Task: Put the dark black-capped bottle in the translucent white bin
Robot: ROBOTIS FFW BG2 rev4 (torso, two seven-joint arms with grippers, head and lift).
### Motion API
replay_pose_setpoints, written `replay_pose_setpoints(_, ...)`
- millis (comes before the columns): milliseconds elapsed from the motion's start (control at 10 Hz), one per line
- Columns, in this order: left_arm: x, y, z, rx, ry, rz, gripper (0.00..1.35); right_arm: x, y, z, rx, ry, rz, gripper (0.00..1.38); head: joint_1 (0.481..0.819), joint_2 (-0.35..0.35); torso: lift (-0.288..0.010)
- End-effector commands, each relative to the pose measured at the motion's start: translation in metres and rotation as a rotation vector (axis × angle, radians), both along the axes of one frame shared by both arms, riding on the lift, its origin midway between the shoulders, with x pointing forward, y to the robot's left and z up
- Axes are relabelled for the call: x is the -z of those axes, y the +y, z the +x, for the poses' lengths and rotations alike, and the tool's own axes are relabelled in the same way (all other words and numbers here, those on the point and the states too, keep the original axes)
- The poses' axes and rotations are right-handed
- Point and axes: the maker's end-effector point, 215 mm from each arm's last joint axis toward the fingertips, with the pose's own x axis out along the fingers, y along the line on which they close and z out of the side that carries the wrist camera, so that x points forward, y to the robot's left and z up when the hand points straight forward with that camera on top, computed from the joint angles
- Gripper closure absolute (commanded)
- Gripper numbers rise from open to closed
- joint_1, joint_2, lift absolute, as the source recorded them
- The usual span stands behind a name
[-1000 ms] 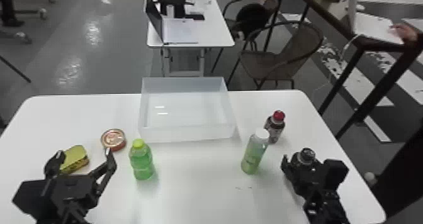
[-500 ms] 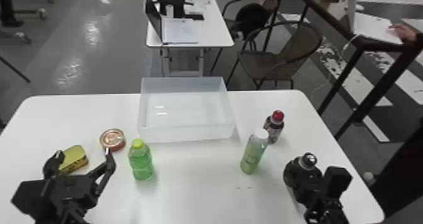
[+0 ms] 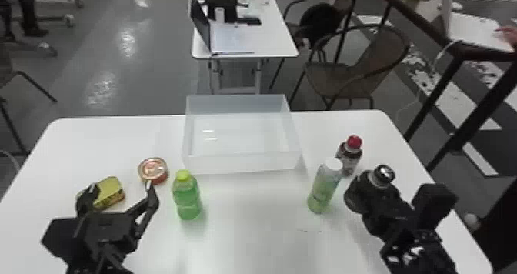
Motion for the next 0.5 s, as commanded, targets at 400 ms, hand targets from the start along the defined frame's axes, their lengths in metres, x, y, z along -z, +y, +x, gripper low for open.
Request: replay_pose_setpoints(400,0.002,-0.009,0.004,0.012,0.007,-0.014,0.23,-0.208,0.035,0.056,-0.094,-0.2,-0.022,0.74,0.695,0.006,-0.038)
